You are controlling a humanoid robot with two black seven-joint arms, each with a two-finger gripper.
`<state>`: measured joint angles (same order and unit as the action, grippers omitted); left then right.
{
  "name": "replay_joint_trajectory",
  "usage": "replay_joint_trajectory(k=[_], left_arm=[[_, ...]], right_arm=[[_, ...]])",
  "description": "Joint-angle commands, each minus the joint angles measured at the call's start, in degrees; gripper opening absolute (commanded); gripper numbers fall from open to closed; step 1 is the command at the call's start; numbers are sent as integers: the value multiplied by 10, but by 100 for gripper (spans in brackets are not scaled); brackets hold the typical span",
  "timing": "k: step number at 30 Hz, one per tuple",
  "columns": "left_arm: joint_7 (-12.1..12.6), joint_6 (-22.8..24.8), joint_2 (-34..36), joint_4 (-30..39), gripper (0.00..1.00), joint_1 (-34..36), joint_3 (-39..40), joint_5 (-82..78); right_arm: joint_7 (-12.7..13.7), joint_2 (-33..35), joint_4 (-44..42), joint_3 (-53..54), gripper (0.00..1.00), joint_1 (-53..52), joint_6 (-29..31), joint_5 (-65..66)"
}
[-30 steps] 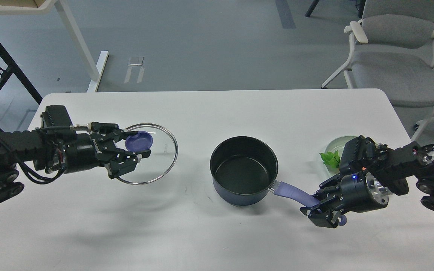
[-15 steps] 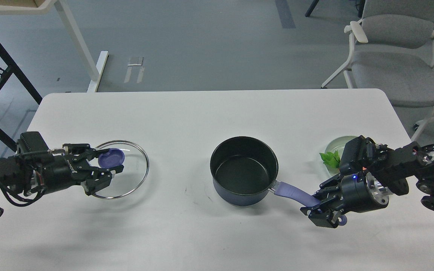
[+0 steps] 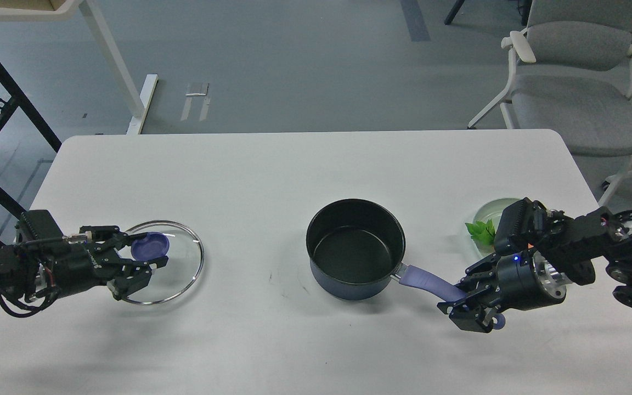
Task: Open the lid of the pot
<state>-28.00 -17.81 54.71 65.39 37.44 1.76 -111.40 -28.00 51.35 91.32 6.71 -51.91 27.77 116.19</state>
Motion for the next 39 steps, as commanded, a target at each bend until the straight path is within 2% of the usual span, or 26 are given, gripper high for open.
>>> replay_joint_trajectory(k=[1, 4, 11, 15, 17, 20, 22, 26, 30, 32, 34, 39], left_arm=[[0, 0, -1, -1, 56, 0, -4, 0], [0, 0, -1, -1, 59, 0, -4, 0], [0, 0, -1, -1, 80, -1, -5, 1], [0, 1, 0, 0, 87, -5, -5, 8], [0, 1, 7, 7, 93, -5, -5, 36], [0, 8, 24, 37, 96, 3, -3, 120], [0, 37, 43, 72, 98, 13, 3, 180], [0, 159, 73, 123, 98, 80, 10, 362], [0, 250, 70, 127, 98, 98, 54, 662], [0, 276, 66, 122, 99, 98, 71, 798], [0, 281, 56, 121, 99, 98, 75, 899], [0, 277, 28, 93, 99, 98, 91, 1016]], right_arm=[[0, 0, 0, 1, 31, 1, 0, 0], [0, 0, 0, 1, 31, 1, 0, 0], [0, 0, 0, 1, 31, 1, 0, 0], [0, 0, 0, 1, 31, 1, 0, 0], [0, 0, 0, 1, 31, 1, 0, 0], [0, 0, 0, 1, 31, 1, 0, 0], [0, 0, 0, 1, 31, 1, 0, 0], [0, 0, 0, 1, 32, 1, 0, 0], [0, 1, 0, 1, 33, 1, 0, 0], [0, 1, 0, 1, 35, 1, 0, 0], [0, 1, 0, 1, 41, 1, 0, 0], [0, 2, 0, 2, 66, 1, 0, 0]])
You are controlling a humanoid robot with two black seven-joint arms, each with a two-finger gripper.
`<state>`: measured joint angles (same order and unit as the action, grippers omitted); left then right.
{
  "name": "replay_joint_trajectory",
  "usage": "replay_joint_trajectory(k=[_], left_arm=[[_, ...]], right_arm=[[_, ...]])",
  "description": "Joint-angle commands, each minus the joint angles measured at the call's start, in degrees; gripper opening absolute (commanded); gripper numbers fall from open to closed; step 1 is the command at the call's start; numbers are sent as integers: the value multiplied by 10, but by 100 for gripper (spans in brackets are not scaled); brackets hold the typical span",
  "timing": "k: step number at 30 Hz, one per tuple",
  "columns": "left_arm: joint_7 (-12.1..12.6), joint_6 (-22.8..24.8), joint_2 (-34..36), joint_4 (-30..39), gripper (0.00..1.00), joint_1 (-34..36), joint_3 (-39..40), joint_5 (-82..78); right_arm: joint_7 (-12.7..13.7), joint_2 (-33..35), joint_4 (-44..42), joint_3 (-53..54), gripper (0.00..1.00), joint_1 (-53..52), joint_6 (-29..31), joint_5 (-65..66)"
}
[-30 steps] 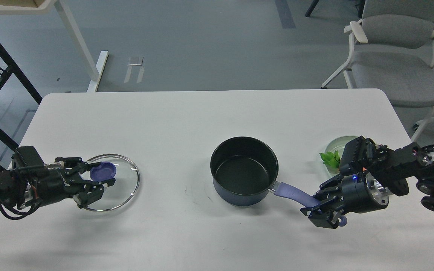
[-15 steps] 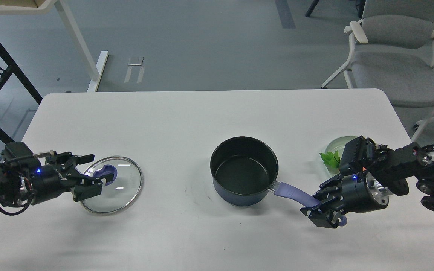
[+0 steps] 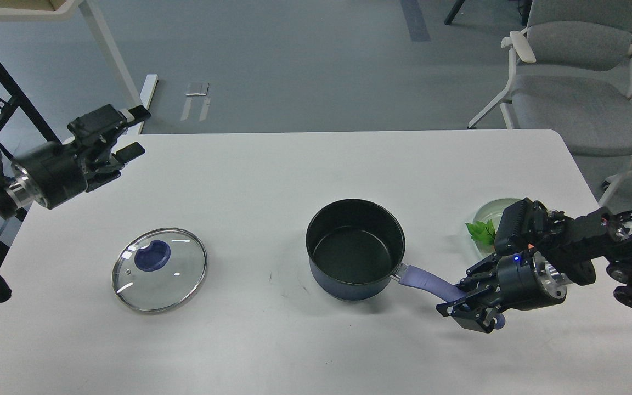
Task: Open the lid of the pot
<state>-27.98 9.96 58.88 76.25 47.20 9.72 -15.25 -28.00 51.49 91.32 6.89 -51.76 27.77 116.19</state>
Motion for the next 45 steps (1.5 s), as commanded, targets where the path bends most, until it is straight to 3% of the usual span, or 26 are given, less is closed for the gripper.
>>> replay_joint_trajectory(k=[1, 4, 5, 7, 11, 15, 23, 28, 38, 45], left_arm=[[0, -1, -18, -19, 99, -1, 19, 61], [0, 1, -37, -31, 99, -1, 38, 65], [0, 1, -45, -33, 99, -3, 44, 66], [3, 6, -59, -43, 99, -5, 53, 74], [62, 12, -81, -64, 99, -6, 56, 124], [93, 29, -92, -80, 99, -6, 64, 147], [116, 62, -97, -84, 99, -20, 67, 164], [134, 61, -115, -88, 99, -45, 101, 172], [152, 72, -143, -88, 99, -113, 192, 171], [151, 69, -162, -94, 99, -127, 208, 164]], right_arm=[[0, 1, 0, 1, 71, -1, 0, -1], [0, 5, 1, 1, 95, -1, 0, -3], [0, 8, 1, 1, 98, -1, 0, -3], [0, 16, 3, 3, 98, -1, 0, -5], [0, 40, 16, 10, 98, -1, -1, -11], [0, 75, 39, 41, 98, -1, -2, -59], [0, 115, 42, 125, 99, -5, -5, -263], [0, 107, -5, 167, 99, -4, -37, -502], [0, 13, -155, 168, 99, 25, -177, -922], [0, -96, -257, 195, 99, 66, -210, -1063]])
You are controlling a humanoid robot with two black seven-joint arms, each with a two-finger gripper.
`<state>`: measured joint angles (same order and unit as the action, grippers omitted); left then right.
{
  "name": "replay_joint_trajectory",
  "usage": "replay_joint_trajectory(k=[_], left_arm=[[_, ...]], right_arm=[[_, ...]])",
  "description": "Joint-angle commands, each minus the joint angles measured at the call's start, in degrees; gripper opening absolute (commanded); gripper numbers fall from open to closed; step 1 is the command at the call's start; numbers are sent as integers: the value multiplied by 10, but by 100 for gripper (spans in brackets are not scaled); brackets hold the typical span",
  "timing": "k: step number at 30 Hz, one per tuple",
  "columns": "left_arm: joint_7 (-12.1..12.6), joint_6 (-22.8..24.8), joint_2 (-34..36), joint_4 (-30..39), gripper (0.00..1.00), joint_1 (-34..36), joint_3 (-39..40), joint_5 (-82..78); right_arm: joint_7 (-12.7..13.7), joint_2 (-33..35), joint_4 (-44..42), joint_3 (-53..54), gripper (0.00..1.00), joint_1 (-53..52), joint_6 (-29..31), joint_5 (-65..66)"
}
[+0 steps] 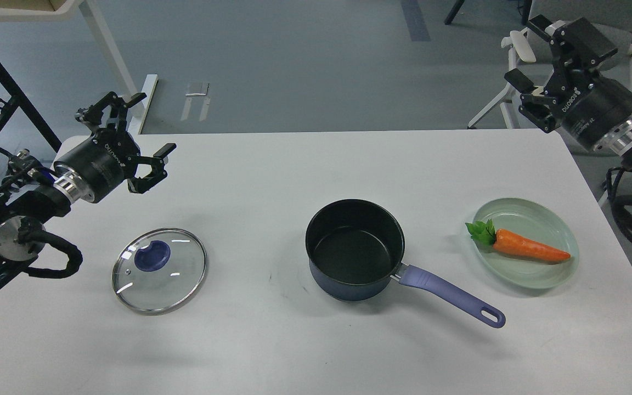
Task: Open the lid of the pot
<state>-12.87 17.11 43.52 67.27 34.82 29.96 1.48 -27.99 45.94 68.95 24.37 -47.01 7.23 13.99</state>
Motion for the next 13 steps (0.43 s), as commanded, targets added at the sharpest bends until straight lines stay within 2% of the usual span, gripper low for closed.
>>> replay_joint_trajectory(k=[1, 5, 13], left_arm=[[0, -2, -13, -9, 99, -4, 6, -3], [1, -2, -28, -22, 99, -4, 12, -5], [3, -2, -35, -32, 99, -6, 12, -5]], right_arm=[[0, -58, -44, 36, 99, 30, -5, -56], [0, -121, -73, 91, 99, 75, 0, -83], [0, -133, -72, 103, 99, 102, 3, -83]])
